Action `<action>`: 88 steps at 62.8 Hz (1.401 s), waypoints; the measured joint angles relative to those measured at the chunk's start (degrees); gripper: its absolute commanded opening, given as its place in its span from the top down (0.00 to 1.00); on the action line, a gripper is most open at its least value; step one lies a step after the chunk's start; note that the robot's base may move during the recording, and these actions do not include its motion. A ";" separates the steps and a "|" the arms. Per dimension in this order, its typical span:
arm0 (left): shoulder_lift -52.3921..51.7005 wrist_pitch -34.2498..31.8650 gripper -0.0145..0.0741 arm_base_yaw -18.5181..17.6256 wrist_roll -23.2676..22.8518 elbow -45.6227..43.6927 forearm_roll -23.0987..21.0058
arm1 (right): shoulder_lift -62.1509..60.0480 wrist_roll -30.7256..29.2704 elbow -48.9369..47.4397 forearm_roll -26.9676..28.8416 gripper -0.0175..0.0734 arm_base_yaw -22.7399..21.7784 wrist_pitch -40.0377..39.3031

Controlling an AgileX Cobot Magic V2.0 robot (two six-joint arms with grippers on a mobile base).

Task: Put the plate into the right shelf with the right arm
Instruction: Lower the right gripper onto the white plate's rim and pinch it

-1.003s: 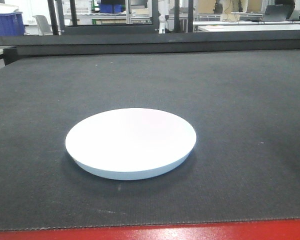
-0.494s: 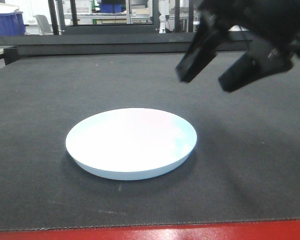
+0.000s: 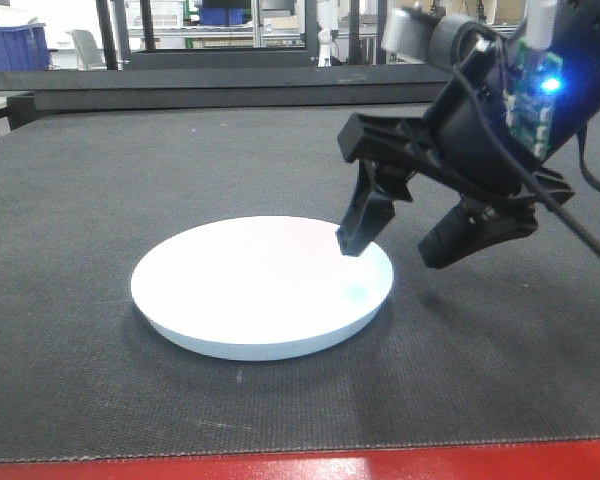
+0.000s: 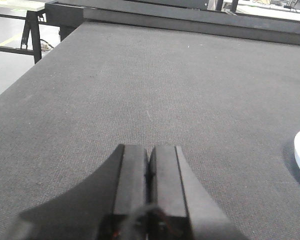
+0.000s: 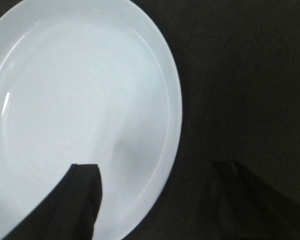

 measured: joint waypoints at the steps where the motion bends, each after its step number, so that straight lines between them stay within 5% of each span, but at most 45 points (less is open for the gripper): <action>1: 0.00 0.00 0.89 0.00 0.00 0.00 0.00 | 0.29 0.00 -0.13 0.00 0.28 0.00 0.00; 37: 0.00 0.00 0.89 0.00 0.00 0.00 0.00 | 5.74 -0.24 -3.88 0.13 0.32 0.00 3.28; 68: 0.00 0.00 0.89 0.00 0.00 0.00 0.00 | 6.21 -0.51 -3.88 0.35 0.75 0.00 3.53; 88: 0.00 0.00 0.89 0.00 0.00 0.00 0.00 | 2.40 -0.51 -3.88 0.43 0.74 0.00 3.20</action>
